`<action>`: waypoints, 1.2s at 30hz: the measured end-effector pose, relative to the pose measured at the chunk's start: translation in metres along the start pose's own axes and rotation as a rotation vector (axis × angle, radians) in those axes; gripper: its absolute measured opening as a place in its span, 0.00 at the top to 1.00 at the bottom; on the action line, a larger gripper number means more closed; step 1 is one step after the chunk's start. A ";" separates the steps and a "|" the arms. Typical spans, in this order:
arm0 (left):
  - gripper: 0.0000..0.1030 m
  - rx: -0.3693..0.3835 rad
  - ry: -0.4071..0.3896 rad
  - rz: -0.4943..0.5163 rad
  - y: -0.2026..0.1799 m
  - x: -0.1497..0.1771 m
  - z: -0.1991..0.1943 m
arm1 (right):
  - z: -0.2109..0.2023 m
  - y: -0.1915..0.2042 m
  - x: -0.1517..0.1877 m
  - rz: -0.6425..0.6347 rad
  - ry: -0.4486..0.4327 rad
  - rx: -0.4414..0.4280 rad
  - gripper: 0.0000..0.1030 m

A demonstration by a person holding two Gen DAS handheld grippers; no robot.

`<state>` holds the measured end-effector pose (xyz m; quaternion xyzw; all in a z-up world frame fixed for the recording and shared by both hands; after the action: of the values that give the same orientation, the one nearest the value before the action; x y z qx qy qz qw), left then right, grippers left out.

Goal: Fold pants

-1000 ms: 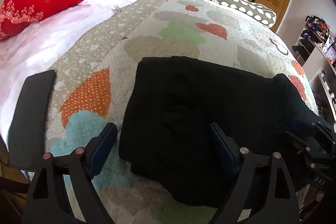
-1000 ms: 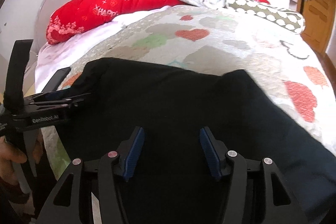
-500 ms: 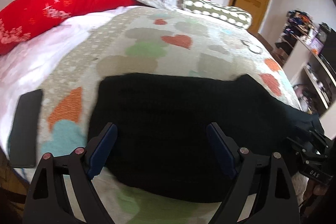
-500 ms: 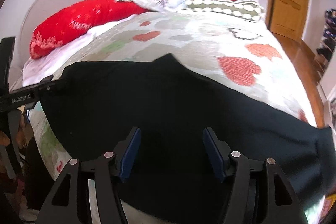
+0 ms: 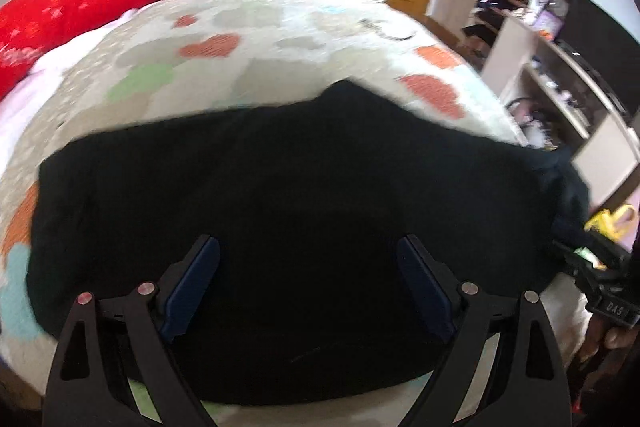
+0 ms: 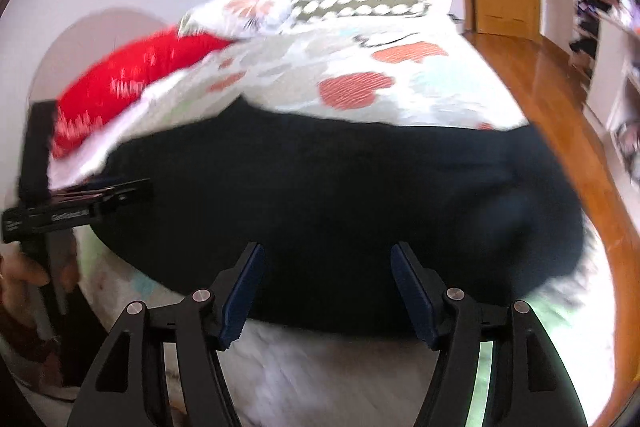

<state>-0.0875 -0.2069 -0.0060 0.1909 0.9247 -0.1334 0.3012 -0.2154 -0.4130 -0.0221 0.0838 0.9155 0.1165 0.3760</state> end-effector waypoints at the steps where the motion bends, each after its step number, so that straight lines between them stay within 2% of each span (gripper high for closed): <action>1: 0.11 0.027 0.003 0.021 -0.011 -0.007 0.001 | -0.009 -0.009 0.002 0.034 -0.006 -0.007 0.33; 4: 0.11 0.131 0.020 0.075 -0.051 -0.027 0.009 | -0.024 -0.034 0.008 0.105 -0.018 0.003 0.31; 8: 0.11 0.306 0.114 0.169 -0.117 -0.046 0.034 | -0.035 -0.053 0.012 0.161 -0.017 0.025 0.31; 10: 0.11 0.350 0.154 0.228 -0.145 -0.051 0.046 | -0.040 -0.057 0.014 0.172 -0.014 0.012 0.30; 13: 0.11 0.366 0.185 0.343 -0.188 -0.056 0.066 | -0.037 -0.063 0.013 0.202 -0.016 -0.007 0.27; 17: 0.11 0.363 0.228 0.447 -0.223 -0.058 0.091 | -0.025 -0.077 0.007 0.262 -0.021 -0.010 0.23; 21: 0.11 0.323 0.253 0.544 -0.239 -0.060 0.113 | -0.012 -0.088 0.002 0.297 -0.039 -0.036 0.21; 25: 0.11 0.354 0.250 0.579 -0.251 -0.065 0.123 | -0.003 -0.103 -0.006 0.374 -0.107 -0.064 0.21; 26: 0.11 0.356 0.247 0.589 -0.251 -0.066 0.124 | -0.002 -0.107 -0.007 0.398 -0.128 -0.056 0.28; 27: 0.11 0.358 0.241 0.596 -0.252 -0.066 0.125 | 0.000 -0.111 -0.008 0.401 -0.135 -0.032 0.43; 30: 0.15 0.362 0.211 0.611 -0.253 -0.065 0.128 | 0.000 -0.114 -0.009 0.416 -0.156 -0.045 0.59; 31: 0.19 0.369 0.201 0.606 -0.253 -0.064 0.126 | 0.000 -0.112 -0.011 0.414 -0.161 -0.061 0.64; 32: 0.26 0.376 0.197 0.600 -0.256 -0.067 0.128 | -0.002 -0.108 -0.013 0.410 -0.161 -0.090 0.76; 33: 0.33 0.387 0.193 0.592 -0.256 -0.068 0.127 | -0.005 -0.105 -0.015 0.402 -0.163 -0.084 0.77; 35: 0.68 0.419 0.191 0.570 -0.257 -0.071 0.120 | -0.012 -0.095 -0.023 0.374 -0.171 -0.079 0.79; 36: 0.73 0.431 0.197 0.562 -0.258 -0.072 0.116 | -0.015 -0.088 -0.028 0.357 -0.178 -0.081 0.79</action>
<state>-0.0864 -0.4984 -0.0189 0.5085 0.8113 -0.2182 0.1886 -0.2122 -0.5067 -0.0170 0.2397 0.8438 0.2101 0.4317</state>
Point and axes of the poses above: each gripper's, at about its wrist camera, not at the fingertips, and z roughly the way its jaws point, y to its left, x to its underside, the point moved 8 cm from there along z, roughly the way its jaws point
